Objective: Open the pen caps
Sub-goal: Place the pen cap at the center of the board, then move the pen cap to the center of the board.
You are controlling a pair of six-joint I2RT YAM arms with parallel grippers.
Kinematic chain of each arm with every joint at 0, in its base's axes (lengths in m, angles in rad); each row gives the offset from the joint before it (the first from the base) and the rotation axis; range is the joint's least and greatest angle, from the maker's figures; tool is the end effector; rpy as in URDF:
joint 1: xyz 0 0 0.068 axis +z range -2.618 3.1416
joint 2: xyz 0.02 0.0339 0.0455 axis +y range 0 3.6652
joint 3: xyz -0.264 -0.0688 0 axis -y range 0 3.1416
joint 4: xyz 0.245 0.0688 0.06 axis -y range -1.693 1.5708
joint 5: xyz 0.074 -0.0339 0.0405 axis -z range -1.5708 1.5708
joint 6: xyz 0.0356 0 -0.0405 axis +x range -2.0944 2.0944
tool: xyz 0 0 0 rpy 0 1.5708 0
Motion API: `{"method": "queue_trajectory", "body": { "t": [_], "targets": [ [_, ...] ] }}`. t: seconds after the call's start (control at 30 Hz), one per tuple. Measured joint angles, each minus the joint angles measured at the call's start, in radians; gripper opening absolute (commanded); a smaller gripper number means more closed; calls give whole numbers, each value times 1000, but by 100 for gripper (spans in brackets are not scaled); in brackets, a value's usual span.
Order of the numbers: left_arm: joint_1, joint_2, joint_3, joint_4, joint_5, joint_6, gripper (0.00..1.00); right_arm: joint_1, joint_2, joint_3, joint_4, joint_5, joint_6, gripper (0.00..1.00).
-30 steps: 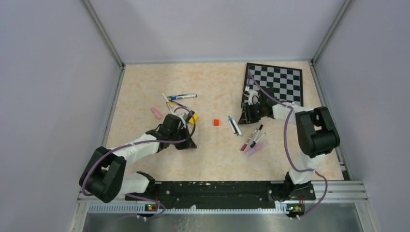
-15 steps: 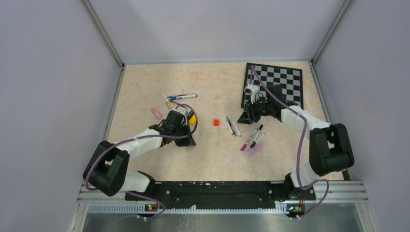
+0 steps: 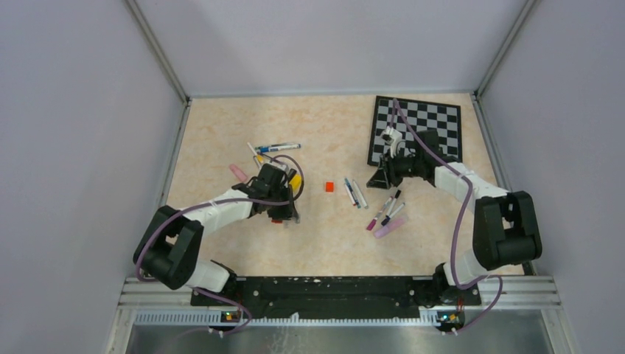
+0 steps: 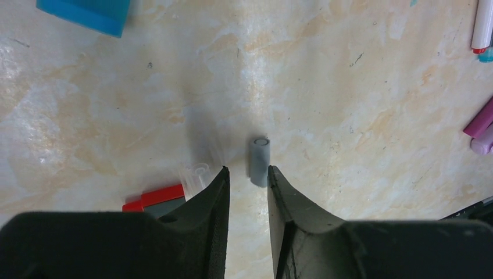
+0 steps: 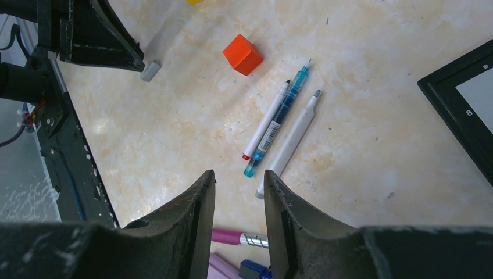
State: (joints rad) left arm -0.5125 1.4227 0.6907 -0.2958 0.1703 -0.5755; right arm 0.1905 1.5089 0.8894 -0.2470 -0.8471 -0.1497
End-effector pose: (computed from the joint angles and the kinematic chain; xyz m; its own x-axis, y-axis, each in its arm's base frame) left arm 0.2234 -0.1326 0.1621 -0.9305 -0.0919 -0.3545 0.0633 0.9130 -0.4029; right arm 0.2907 0.0832 0.2092 -0.6502 -0.2260 -0.7254 -0.7067 0.5305 0.4681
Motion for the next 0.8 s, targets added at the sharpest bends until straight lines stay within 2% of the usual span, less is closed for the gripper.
{"method": "queue_trajectory", "body": {
  "t": [0.3, 0.53, 0.6, 0.67, 0.8],
  "targets": [
    [-3, -15, 14, -28, -7, 3, 31, -13, -23, -10, -5, -37, -24, 35],
    [-3, -181, 14, -25, -8, 22, 31, -23, -95, -17, -74, -90, -165, 37],
    [-3, -230, 14, -14, -8, 29, 39, -26, -128, -27, -92, -106, -214, 37],
    [-3, -304, 0, 21, -11, 34, 53, -27, -167, -51, -105, -129, -267, 37],
    [-3, -443, -73, 134, -15, 34, 97, -29, -249, -119, -121, -174, -363, 38]
  ]
}}
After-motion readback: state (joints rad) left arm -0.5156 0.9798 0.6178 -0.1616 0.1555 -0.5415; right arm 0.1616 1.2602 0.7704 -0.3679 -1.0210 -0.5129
